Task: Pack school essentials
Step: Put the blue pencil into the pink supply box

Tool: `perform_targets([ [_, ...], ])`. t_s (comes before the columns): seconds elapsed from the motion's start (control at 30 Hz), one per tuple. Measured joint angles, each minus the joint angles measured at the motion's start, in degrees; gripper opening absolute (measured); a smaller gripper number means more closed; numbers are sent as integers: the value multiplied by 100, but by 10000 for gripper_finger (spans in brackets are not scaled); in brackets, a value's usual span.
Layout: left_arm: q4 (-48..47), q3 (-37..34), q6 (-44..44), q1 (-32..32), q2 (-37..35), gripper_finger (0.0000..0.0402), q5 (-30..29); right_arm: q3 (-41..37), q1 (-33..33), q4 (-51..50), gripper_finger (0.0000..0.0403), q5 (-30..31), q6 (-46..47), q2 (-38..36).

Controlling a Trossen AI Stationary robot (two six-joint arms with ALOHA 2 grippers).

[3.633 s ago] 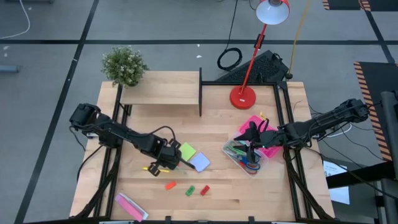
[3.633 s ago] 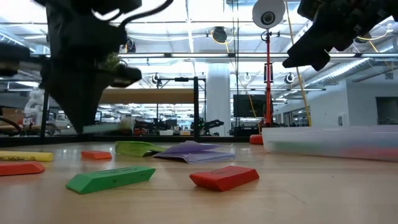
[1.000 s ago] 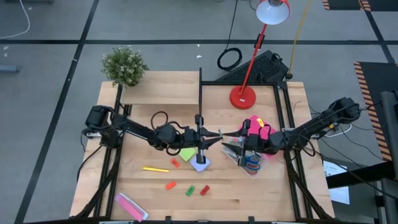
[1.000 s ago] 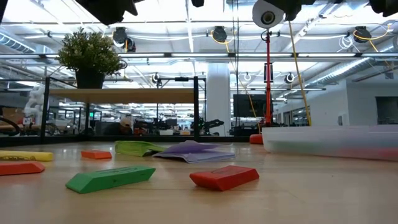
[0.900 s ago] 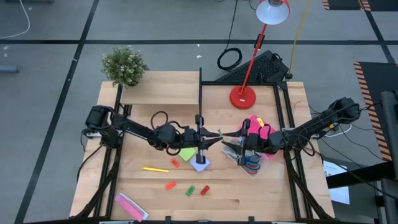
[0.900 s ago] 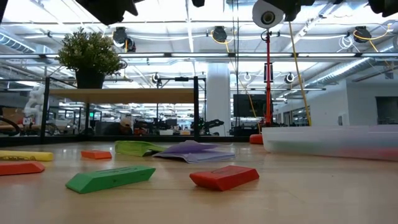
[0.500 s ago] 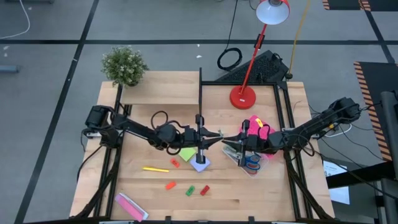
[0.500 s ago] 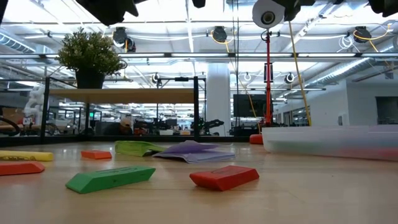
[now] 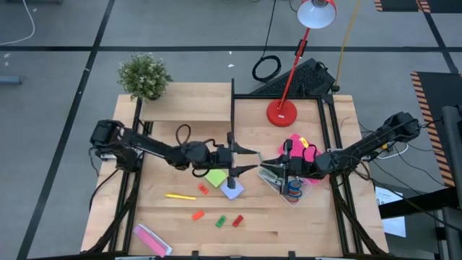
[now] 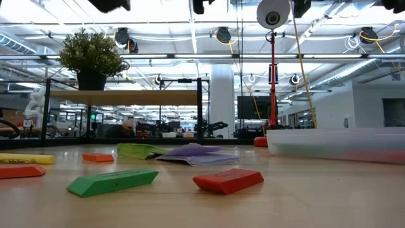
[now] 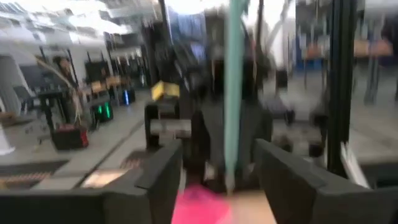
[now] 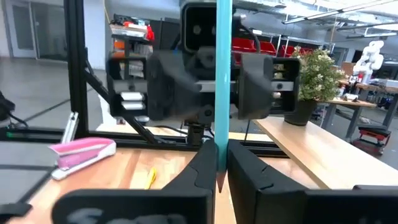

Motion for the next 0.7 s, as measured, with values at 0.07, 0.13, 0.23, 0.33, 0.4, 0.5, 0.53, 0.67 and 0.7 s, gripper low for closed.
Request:
perform_targets([
  [0.07, -910, 0, 123, 0, -324, 220, -36, 0, 97, -338, 14, 237, 194, -189],
  [0.13, -1761, 0, 85, -2, -649, 229, -121, 0, 165, -848, 15, 404, 496, -380],
  [0.23, -3072, 0, -84, 0, -1189, 231, -151, 0, 258, -1801, 15, 549, 1225, -659],
  [0.33, -4125, 0, -212, 0, -1608, 225, -185, 0, 292, -2718, 15, 537, 2057, -848],
  [0.4, -4632, -3, -334, 0, -1825, 218, -232, 0, 341, -3256, 15, 533, 2547, -921],
  [0.5, -5283, 0, -621, -27, -2063, 208, -276, 0, 485, -4057, 15, 521, 3205, -958],
  [0.53, -5401, 0, -744, -36, -2082, 204, -278, 0, 546, -4331, 15, 509, 3445, -957],
  [0.67, -5915, -4, -1275, -181, -2088, 191, -281, 2, 812, -5285, 15, 498, 4361, -956],
  [0.7, -5971, -4, -1407, -231, -2080, 188, -283, 0, 880, -5547, 15, 477, 4567, -954],
])
